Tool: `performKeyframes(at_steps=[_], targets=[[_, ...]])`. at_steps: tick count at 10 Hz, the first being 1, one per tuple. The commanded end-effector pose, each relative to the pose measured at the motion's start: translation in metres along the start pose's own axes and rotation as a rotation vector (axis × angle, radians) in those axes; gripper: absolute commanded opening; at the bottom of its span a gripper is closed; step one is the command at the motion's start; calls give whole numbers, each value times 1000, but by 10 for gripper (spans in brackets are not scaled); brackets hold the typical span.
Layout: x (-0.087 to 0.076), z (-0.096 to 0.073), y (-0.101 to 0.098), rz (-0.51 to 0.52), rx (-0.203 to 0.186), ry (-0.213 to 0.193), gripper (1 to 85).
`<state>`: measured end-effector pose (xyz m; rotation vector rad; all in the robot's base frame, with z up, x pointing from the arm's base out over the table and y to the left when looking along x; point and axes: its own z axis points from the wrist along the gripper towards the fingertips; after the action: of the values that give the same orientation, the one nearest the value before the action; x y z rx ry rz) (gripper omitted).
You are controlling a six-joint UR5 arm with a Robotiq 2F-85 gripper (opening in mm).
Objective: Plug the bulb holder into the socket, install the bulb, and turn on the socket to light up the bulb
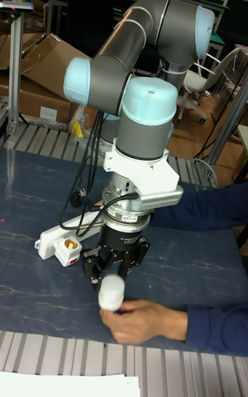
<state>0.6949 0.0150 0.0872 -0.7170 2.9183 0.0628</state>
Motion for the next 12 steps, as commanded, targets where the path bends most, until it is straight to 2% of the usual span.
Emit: performKeyframes(at_steps=[1,6,7,11,12], targets=[[-2,-2,6,20,-25,-9,523],[0,-4,6,16,-25,-2,510],[1,-4,5,17,-21,0,480],[13,-4,2,69,-3,55,80],[15,-4,3,80,-5,64,10]])
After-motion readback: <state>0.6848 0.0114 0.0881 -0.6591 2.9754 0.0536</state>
